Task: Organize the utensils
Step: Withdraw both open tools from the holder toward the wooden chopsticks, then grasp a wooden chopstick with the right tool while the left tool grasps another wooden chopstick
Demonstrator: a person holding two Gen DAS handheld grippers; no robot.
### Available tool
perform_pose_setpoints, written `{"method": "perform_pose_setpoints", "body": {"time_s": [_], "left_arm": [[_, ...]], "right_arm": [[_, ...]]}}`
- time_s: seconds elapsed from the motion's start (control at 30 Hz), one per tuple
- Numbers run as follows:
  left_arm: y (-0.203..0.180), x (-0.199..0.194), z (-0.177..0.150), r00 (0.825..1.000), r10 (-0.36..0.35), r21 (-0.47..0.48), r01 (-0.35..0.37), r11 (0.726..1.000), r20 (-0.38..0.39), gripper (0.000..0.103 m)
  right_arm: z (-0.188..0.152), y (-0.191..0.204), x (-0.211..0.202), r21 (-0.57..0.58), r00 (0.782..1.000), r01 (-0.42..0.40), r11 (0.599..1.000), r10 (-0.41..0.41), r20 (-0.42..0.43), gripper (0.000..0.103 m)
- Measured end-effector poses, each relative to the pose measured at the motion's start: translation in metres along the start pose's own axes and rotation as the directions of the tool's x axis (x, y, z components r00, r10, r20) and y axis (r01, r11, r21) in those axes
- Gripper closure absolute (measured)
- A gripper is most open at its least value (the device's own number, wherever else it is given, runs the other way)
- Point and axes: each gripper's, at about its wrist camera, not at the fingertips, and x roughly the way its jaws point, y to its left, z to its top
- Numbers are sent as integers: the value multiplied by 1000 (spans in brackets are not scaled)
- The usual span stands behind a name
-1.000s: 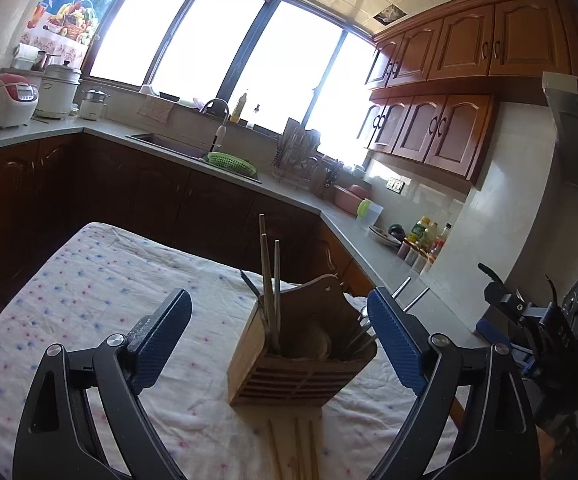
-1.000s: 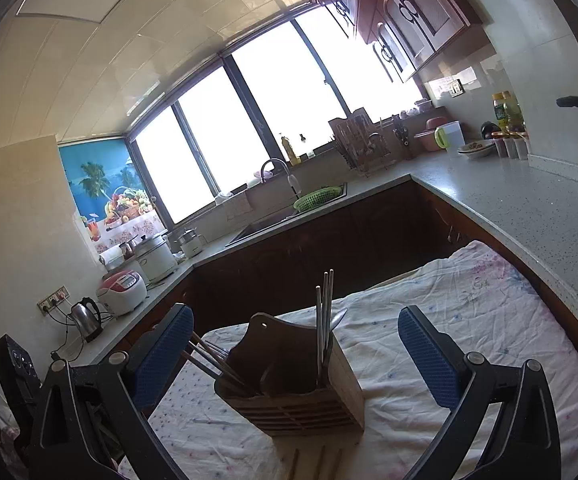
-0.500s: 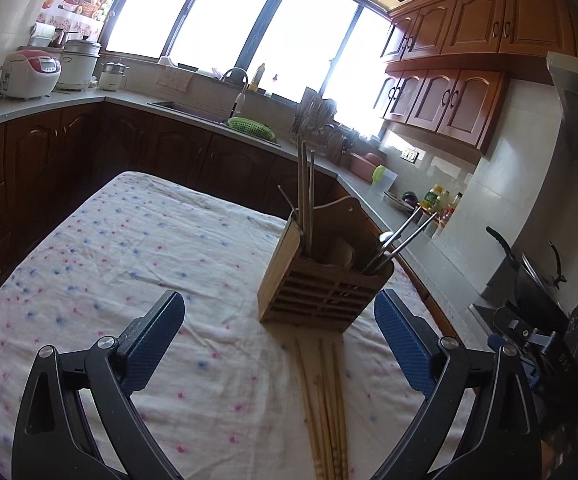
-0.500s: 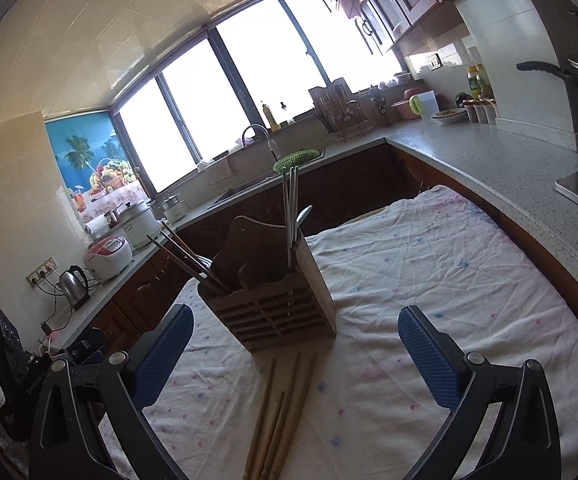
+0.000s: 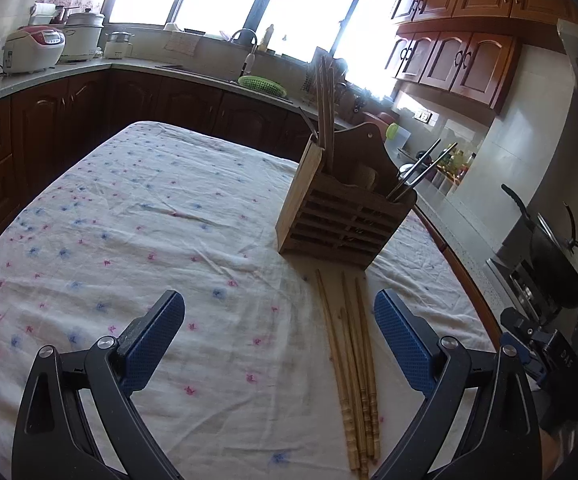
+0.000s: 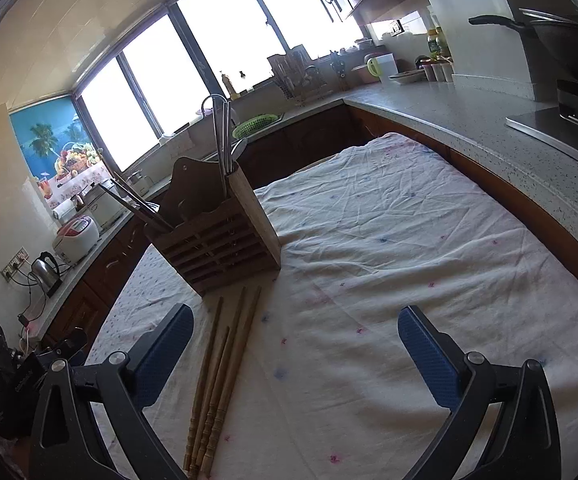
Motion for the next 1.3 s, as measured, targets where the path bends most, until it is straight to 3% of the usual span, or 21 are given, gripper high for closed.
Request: {"method": "perform_pose_setpoints", "body": {"time_s": [0.23,0.3,0.43,0.63,0.73,0.9,1.1,1.23,1.3], "left_arm": [[-22,52,1,988,28,63,-19,998,-149,7],[-33,71,4,983,31,94,-14,996,-183,21],[-55,110,10,973,47,150,-12,989,-228,38],[-74,160,0,940,102,257,-15,966,-327,67],[-76,154,-9,943,128,327,-22,945,-306,75],[-58,117,-28,947,99,386,28,922,-305,82],[-22,76,-35,942,19,271,78,959,-336,82],[-11,62,-31,947,16,209,54,976,-321,82],[-5,59,-28,948,16,180,44,983,-317,76]], "right_arm": [[0,-4,5,-6,1000,25,1000,-25,-6,0],[2,-5,7,-3,1000,29,1000,-29,-12,0],[7,-7,9,-10,999,37,999,-37,-13,1],[10,-6,17,-14,999,28,1000,-28,-38,9],[10,-2,25,-19,997,22,1000,-23,-67,17],[2,17,54,-61,988,-8,998,-2,-152,35],[-11,50,111,-143,963,-56,988,16,-269,52],[-15,64,149,-209,945,-34,977,-36,-324,68],[-17,68,162,-248,937,-13,969,-75,-340,73]]}}
